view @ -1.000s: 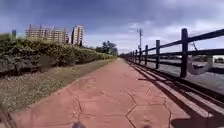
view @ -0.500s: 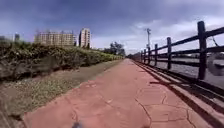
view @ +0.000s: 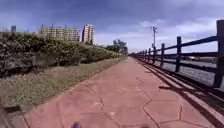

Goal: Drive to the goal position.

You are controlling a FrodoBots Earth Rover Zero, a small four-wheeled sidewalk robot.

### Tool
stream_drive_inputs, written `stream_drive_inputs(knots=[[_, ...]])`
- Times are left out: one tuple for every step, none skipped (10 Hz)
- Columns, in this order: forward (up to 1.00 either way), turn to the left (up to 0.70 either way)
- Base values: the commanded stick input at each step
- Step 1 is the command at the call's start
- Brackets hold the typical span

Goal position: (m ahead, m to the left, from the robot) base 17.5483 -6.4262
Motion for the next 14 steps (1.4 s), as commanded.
stream_drive_inputs(knots=[[0.7,0.0],[0.7,0.0],[0.7,0.0],[0.7,0.0],[0.7,0.0],[0.7,0.0],[0.7,0.0],[0.7,0.0],[0.7,0.0],[0.7,0.0],[0.7,0.0],[0.7,0.0],[0.7,0.0],[0.7,0.0]])
